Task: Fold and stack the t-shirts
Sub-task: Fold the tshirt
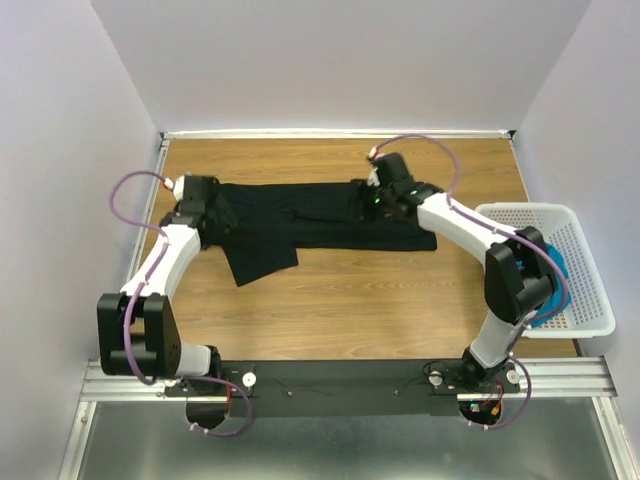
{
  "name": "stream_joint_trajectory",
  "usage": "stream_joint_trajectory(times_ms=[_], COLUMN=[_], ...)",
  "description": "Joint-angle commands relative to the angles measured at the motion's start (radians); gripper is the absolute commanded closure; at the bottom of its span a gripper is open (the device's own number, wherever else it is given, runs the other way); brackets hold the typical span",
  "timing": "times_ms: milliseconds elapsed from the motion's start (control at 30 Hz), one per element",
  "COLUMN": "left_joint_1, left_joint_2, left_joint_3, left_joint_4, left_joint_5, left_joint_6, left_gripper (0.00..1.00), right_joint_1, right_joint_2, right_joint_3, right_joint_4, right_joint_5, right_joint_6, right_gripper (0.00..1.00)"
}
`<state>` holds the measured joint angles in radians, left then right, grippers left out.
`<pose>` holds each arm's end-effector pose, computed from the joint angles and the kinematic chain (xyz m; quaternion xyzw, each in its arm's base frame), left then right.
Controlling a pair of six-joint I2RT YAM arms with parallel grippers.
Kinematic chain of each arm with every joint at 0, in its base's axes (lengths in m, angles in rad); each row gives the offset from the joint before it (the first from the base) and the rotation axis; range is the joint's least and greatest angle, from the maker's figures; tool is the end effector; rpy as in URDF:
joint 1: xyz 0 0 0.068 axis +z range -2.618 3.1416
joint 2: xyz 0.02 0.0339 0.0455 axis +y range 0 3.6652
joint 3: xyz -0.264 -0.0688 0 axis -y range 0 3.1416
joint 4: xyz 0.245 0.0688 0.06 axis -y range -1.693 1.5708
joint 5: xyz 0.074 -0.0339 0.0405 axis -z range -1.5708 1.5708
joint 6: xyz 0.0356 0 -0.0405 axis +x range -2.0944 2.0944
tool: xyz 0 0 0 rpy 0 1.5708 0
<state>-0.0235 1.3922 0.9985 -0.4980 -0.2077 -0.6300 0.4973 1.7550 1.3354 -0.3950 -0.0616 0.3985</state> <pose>0.2908 0.0005 0.2500 -0.3130 0.8847 -0.0138 0.3451 0.3432 0.1888 0.2483 -0.0572 0.9272 0.1856 0.3202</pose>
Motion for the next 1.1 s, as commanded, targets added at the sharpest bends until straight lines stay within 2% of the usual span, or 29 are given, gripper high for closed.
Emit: stream_joint_trajectory(times_ms=[0,133,367,500,600,900,1067], left_joint_1=[-0.068,-0.121,-0.147,-0.158,-0.176,-0.193,-0.194], left_joint_2=[-0.079,-0.107,-0.078,-0.039,-0.006,0.047,0.067], left_joint_3=[-0.153,-0.234,-0.27,-0.293,-0.29,-0.297,-0.299], left_joint_4=[-0.039,-0.043,-0.039,-0.005,0.003,0.016,0.027], left_joint_5=[0.01,0.014,0.005,0.007,0.008,-0.007,0.001], left_joint_6=[-0.091,-0.142,-0.185,-0.189,-0.192,-0.191,-0.18], left_gripper=[0.12,0.17,0.27,0.32,0.34,0.41,0.48], right_joint_1=[0.11,0.162,0.225,0.245,0.257,0.277,0.277], right_joint_2=[0.052,0.107,0.23,0.294,0.331,0.38,0.393], right_joint_3=[-0.091,-0.139,-0.116,-0.105,-0.084,-0.07,-0.068], right_joint_4=[0.195,0.356,0.447,0.513,0.519,0.522,0.524], right_joint_5=[-0.228,-0.287,-0.34,-0.369,-0.38,-0.368,-0.359], right_joint_6=[0.088,0.175,0.224,0.267,0.273,0.278,0.284], right_gripper=[0.25,0.28,0.33,0.4,0.44,0.46,0.54])
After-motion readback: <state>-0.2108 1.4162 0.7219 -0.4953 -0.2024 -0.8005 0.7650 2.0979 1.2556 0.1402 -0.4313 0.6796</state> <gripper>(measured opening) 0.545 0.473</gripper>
